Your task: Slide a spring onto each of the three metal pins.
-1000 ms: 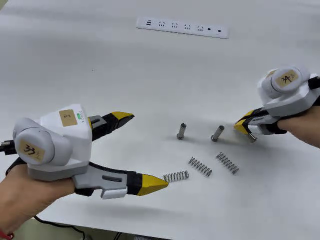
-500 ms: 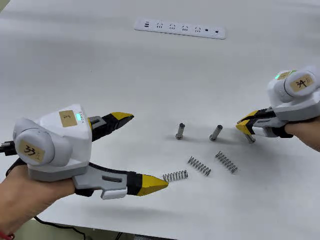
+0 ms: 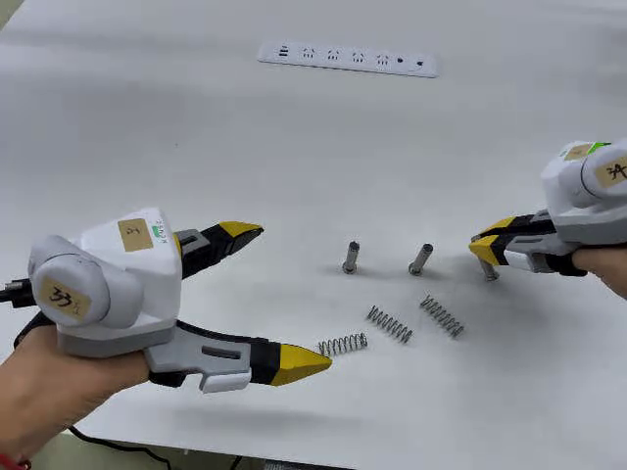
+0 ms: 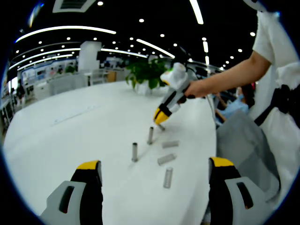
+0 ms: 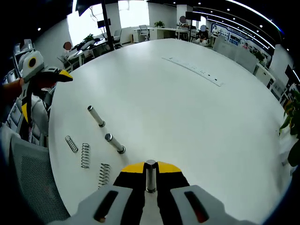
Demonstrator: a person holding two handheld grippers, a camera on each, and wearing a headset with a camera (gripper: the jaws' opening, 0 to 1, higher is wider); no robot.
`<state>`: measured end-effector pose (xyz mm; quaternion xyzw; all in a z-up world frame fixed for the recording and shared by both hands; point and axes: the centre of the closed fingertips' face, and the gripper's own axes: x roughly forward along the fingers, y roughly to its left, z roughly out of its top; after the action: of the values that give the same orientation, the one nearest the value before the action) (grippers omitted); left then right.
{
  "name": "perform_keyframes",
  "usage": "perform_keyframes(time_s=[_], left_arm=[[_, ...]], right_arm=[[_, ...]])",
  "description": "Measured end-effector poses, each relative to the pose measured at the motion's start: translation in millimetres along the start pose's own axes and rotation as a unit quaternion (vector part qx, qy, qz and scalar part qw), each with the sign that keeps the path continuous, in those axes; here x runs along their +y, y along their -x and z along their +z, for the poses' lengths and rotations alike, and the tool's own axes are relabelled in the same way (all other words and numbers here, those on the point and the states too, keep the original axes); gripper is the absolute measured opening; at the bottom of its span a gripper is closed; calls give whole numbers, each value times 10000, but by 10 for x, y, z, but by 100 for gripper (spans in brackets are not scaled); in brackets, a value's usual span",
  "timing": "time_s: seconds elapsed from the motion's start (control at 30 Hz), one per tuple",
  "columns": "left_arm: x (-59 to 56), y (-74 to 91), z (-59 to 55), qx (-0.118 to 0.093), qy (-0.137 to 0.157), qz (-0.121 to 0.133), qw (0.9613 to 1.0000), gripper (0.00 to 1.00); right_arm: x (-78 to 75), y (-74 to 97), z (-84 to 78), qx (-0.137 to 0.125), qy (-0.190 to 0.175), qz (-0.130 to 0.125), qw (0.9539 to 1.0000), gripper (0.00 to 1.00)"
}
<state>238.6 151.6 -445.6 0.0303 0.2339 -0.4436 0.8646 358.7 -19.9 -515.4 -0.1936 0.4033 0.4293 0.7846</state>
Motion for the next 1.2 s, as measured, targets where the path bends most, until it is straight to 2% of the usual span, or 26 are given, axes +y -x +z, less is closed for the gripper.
perform_keyframes(time_s=[0.63,1.0,1.2], left_arm=[[-21,-4,-57,130,-64,-40,9999,95],[5,-19,-67,177,-93,-62,9998,95],[-2,-35,-54,180,-104,-75,9998,95]], right_arm=[[51,172,-54,-383,-86,-116,9992,9],[18,175,-91,-539,-112,-131,9984,9],[53,193,-100,-570,-81,-132,9983,9]])
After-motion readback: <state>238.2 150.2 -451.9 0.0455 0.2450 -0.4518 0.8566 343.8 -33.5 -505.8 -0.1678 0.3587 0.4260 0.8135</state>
